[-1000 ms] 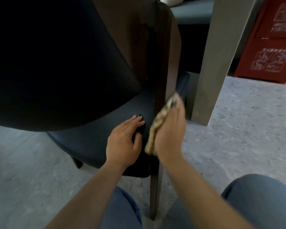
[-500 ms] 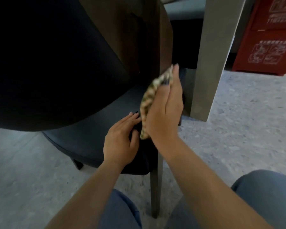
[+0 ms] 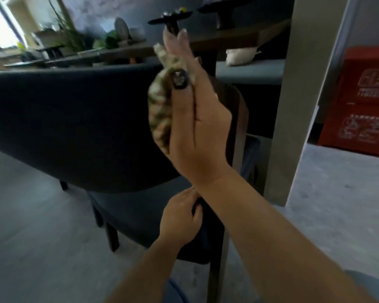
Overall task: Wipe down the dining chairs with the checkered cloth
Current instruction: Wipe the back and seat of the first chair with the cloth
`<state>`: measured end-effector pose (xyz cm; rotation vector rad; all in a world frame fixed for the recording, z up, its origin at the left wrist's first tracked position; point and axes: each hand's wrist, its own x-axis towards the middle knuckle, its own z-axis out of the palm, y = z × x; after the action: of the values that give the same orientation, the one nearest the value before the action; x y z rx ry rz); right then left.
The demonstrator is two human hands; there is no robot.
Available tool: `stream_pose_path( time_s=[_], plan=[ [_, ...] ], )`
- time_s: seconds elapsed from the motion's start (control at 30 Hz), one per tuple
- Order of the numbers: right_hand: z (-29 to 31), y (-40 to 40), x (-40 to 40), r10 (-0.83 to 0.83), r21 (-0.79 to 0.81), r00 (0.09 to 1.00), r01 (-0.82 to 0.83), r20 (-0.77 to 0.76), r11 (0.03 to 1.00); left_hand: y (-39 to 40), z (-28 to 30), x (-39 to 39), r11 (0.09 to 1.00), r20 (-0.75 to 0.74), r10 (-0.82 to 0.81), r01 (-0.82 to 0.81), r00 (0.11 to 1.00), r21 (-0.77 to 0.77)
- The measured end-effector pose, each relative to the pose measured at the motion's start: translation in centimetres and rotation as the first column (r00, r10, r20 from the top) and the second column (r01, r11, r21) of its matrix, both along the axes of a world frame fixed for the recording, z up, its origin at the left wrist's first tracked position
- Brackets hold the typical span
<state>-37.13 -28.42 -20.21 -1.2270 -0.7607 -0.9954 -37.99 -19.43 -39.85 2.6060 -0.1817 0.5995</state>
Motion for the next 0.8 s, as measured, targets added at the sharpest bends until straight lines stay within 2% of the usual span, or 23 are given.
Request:
stream_pose_path(
  time_s=[0.07, 0.13, 0.2, 0.3, 0.37, 0.5, 0.63, 0.8],
  plan=[
    [2.4, 0.1, -0.6, 0.002, -0.046, 0.999, -0.001, 0.032, 0.999, 0.1, -0.3, 0.1, 0.998, -0.161, 0.008, -0.017, 0.987, -0.053],
    [3.8, -0.4, -0.4, -0.017, -0.130, 0.998, 0.024, 0.052, 0.991, 0.1, 0.2, 0.0, 0.977, -0.217, 0.002, -0.048, 0.976, -0.207],
    [3.9, -1.0, 0.1, -0.020, -0.219, 0.995, 0.042, 0.100, 0.975, -0.3, 1.9, -0.8, 0.931, -0.122, 0.030, -0.072, 0.992, -0.357],
    [3.3, -1.9, 1.2, -0.016, -0.254, 0.993, 0.047, 0.121, 0.966, -0.4, 4.9, -3.0, 0.880, 0.161, 0.134, -0.043, 0.978, -0.472],
    [2.9, -2.7, 2.4, -0.017, -0.265, 0.999, 0.028, 0.044, 0.964, -0.2, 6.8, -4.5, 0.885, 0.244, 0.174, -0.043, 0.954, -0.464],
    [2.5, -4.2, 4.9, -0.061, -0.347, 0.991, 0.016, -0.118, 0.938, -0.6, 9.9, -7.3, 0.911, 0.302, 0.204, -0.067, 0.931, -0.407],
    [2.5, -4.0, 5.4, -0.045, -0.352, 0.991, -0.002, -0.126, 0.936, -0.6, 13.8, -8.9, 0.943, 0.488, 0.249, -0.094, 0.836, -0.320],
    [1.9, -3.5, 5.7, -0.092, -0.316, 0.994, 0.068, -0.061, 0.946, 0.6, 18.3, -9.4, 0.974, 0.702, 0.226, -0.177, 0.675, -0.143]
  ],
)
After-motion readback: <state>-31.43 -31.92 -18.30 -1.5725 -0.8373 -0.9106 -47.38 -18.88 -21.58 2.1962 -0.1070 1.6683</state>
